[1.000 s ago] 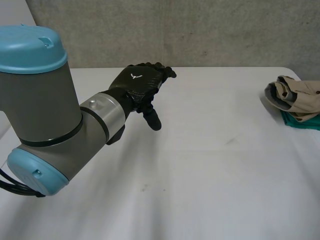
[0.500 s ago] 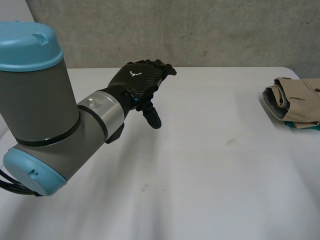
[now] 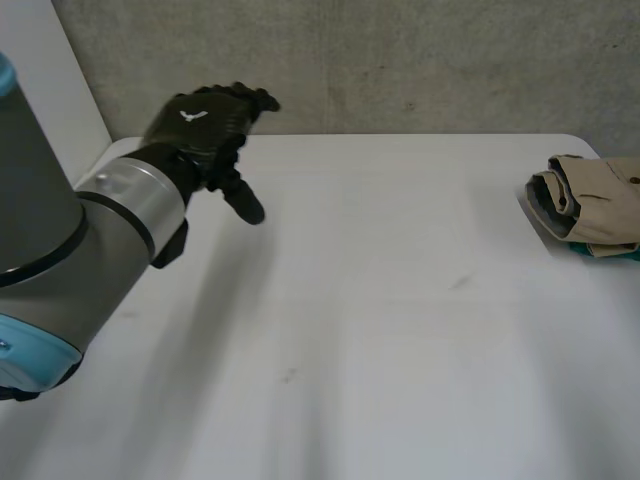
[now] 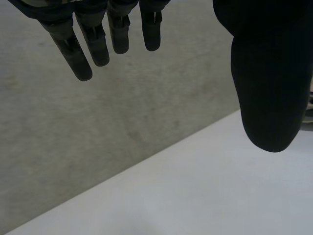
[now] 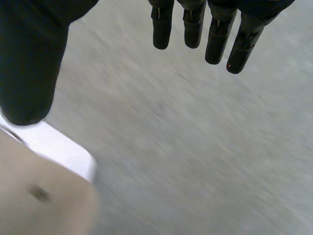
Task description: Fold the laundry.
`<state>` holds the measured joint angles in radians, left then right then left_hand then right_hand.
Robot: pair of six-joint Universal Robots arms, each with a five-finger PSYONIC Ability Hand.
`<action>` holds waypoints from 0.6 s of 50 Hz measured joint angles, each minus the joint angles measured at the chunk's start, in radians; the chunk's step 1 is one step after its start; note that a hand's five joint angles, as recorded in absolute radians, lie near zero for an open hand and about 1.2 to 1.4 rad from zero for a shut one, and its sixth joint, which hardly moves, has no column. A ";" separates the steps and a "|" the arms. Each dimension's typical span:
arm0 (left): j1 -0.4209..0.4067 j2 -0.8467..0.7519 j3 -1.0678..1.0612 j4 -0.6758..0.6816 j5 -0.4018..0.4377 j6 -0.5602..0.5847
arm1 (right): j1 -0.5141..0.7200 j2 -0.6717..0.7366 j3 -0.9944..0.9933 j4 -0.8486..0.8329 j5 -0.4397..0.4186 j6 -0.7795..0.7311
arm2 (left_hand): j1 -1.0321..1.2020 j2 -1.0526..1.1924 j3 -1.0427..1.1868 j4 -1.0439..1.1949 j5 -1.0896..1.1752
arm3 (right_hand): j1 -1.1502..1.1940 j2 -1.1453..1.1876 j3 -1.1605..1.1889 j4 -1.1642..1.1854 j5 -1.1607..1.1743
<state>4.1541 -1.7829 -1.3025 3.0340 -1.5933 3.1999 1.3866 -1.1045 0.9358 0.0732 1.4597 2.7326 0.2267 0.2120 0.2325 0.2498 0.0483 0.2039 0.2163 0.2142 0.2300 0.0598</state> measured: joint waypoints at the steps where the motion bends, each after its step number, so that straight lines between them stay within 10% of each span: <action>1: 0.011 0.009 -0.008 0.010 -0.012 -0.004 | 0.048 -0.024 0.032 -0.002 -0.004 0.028 | 0.000 0.000 0.000 0.000 0.000 | 0.000 0.000 0.000 0.000 0.000; 15: 0.124 0.083 -0.113 0.080 -0.045 -0.047 | 0.515 -0.174 0.403 -0.134 0.128 0.078 | 0.000 0.000 0.000 0.000 0.000 | 0.000 0.000 0.000 0.000 0.000; 30: 0.138 0.080 -0.178 0.082 -0.044 -0.049 | 0.583 -0.174 0.468 -0.160 0.215 0.088 | 0.000 0.000 0.000 0.000 0.000 | 0.000 0.000 0.000 0.000 0.000</action>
<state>4.2925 -1.7027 -1.4808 3.1157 -1.6377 3.1510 1.9695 -1.2786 1.4034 -0.0869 1.6751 2.8204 0.2267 0.2120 0.2326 0.2498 0.0483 0.2038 0.2164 0.2142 0.2300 0.0598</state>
